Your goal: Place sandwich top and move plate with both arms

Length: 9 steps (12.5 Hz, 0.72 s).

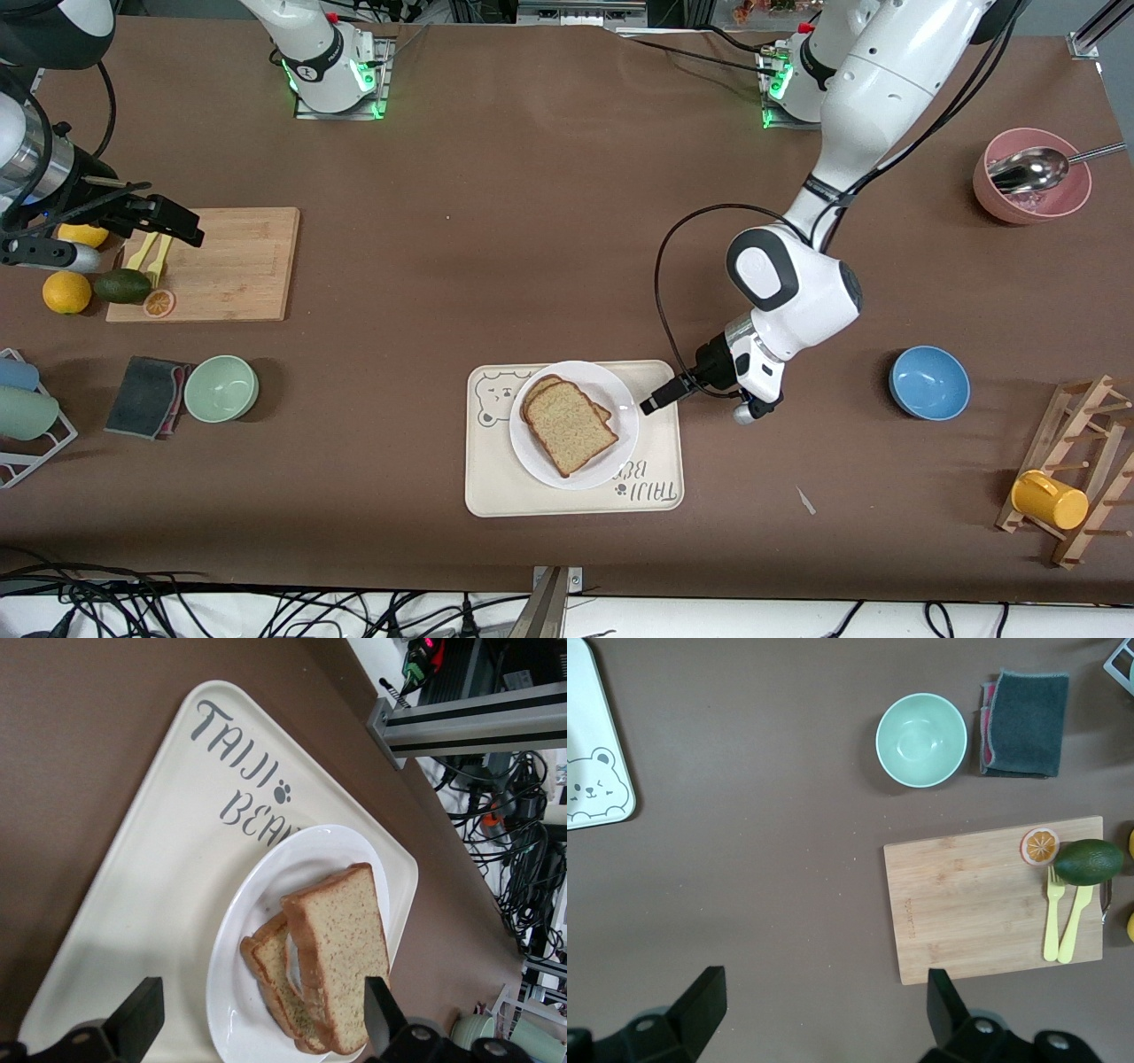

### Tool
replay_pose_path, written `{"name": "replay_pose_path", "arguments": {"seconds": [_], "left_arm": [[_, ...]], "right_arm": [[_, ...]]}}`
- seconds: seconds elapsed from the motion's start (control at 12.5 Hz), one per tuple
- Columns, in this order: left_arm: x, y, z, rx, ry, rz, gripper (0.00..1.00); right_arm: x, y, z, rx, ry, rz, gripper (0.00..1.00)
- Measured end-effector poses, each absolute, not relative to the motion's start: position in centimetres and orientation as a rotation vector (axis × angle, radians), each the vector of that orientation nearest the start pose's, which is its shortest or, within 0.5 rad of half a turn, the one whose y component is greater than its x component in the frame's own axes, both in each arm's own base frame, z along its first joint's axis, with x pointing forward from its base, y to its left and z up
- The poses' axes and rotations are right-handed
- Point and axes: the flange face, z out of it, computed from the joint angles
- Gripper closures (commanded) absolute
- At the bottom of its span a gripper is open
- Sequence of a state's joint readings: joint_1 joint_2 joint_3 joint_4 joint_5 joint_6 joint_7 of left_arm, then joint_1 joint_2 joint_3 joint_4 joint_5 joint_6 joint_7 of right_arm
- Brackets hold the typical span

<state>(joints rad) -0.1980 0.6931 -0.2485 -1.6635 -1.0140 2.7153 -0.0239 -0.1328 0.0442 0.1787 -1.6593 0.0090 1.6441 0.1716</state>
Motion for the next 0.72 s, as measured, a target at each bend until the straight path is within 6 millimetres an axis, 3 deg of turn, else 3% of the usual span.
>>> {"name": "replay_pose_path", "arguments": {"seconds": [0.4, 0.72], "left_arm": [[66.7, -21.1, 27.2, 2.554, 0.639, 0.009, 0.00], [66.0, -17.1, 30.1, 2.796, 0.547, -0.012, 0.00]], "right_arm": [[56.9, 2.3, 56.5, -3.123, 0.201, 0.092, 0.00], [56.9, 1.2, 56.6, -3.123, 0.203, 0.088, 0.00]]}}
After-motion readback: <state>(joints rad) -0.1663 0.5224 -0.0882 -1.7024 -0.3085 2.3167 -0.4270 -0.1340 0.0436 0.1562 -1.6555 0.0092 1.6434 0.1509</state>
